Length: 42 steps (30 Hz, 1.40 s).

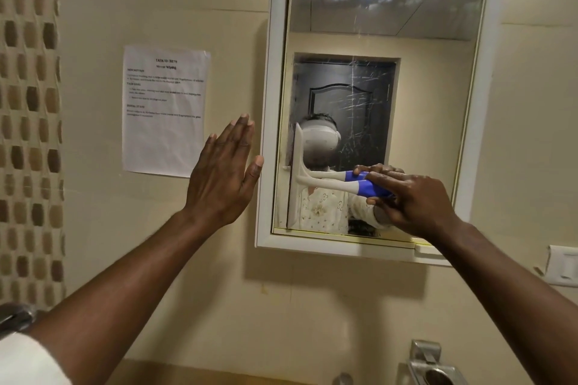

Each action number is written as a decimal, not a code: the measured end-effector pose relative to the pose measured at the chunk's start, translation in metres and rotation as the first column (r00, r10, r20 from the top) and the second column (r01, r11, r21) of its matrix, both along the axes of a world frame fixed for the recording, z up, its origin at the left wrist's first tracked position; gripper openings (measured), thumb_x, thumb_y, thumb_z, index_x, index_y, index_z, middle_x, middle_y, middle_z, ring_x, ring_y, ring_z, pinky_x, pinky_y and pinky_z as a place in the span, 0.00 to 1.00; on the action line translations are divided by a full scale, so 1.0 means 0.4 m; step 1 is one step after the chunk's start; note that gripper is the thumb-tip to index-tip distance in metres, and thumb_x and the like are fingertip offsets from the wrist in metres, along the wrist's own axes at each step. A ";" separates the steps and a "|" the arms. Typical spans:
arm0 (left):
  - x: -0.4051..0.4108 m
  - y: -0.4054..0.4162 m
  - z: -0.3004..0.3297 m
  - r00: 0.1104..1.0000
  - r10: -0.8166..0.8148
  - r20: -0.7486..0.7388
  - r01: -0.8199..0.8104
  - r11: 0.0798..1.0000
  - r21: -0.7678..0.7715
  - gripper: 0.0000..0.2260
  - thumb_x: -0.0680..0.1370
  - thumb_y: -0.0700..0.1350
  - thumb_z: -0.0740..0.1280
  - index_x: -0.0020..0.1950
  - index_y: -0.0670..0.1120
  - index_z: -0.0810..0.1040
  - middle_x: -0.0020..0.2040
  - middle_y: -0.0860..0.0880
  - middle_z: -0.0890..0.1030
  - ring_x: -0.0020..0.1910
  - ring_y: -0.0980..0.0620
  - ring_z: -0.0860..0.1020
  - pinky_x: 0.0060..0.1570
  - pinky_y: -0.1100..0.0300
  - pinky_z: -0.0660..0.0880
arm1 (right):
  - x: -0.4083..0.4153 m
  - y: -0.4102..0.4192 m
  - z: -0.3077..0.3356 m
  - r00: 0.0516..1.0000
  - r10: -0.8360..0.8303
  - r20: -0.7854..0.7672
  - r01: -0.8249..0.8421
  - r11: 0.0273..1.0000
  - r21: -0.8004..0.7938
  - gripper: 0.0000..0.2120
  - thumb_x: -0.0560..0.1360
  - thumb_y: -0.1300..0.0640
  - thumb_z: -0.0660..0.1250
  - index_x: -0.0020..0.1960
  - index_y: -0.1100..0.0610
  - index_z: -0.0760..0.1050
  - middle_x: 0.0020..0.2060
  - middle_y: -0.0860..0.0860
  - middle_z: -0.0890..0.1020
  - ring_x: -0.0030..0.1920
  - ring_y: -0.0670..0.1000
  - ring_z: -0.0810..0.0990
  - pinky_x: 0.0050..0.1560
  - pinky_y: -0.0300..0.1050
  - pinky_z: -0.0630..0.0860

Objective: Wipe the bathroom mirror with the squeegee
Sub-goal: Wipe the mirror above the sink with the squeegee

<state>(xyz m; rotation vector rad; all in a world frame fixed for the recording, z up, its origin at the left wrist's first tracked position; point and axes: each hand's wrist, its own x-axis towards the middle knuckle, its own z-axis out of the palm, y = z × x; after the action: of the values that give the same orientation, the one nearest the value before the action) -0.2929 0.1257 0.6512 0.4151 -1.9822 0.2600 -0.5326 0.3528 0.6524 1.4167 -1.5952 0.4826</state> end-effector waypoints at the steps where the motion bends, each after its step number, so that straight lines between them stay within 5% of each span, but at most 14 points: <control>1: -0.005 0.002 0.000 1.000 -0.003 -0.001 0.003 1.000 0.001 0.27 0.80 0.57 0.44 0.78 0.48 0.47 0.79 0.51 0.48 0.77 0.54 0.48 0.75 0.52 0.47 | -0.005 0.007 -0.001 1.000 -0.003 -0.001 0.003 1.000 0.004 0.21 0.70 0.49 0.71 0.61 0.55 0.78 0.51 0.58 0.84 0.43 0.60 0.84 0.45 0.52 0.79; 15: -0.112 0.084 -0.013 0.996 -0.082 0.023 0.082 0.996 0.020 0.26 0.81 0.54 0.46 0.78 0.49 0.47 0.78 0.51 0.47 0.76 0.56 0.46 0.75 0.51 0.46 | -0.109 0.155 -0.030 0.998 -0.068 -0.006 0.068 0.997 -0.028 0.23 0.67 0.56 0.74 0.61 0.58 0.78 0.50 0.61 0.84 0.36 0.62 0.83 0.43 0.57 0.80; 23: -0.181 0.130 -0.006 0.994 -0.111 0.015 0.111 0.994 -0.017 0.26 0.81 0.56 0.45 0.78 0.51 0.46 0.78 0.53 0.46 0.76 0.59 0.44 0.74 0.57 0.41 | -0.161 0.233 -0.031 0.991 -0.135 -0.002 0.135 0.991 0.006 0.24 0.67 0.59 0.76 0.62 0.58 0.77 0.42 0.59 0.85 0.32 0.57 0.80 0.39 0.43 0.73; 42: -0.288 0.260 -0.001 0.983 -0.181 0.037 0.182 0.983 -0.022 0.27 0.80 0.60 0.42 0.77 0.52 0.45 0.77 0.55 0.45 0.76 0.58 0.44 0.74 0.55 0.42 | -0.264 0.466 0.020 0.951 -0.302 -0.060 0.304 0.952 0.018 0.18 0.67 0.59 0.75 0.56 0.55 0.79 0.33 0.52 0.80 0.25 0.55 0.73 0.29 0.35 0.59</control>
<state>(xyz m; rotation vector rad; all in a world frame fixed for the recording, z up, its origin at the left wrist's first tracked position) -0.4082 0.2297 0.6507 0.2127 -2.0336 0.1773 -0.6383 0.5391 0.6606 1.1654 -1.7403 0.2371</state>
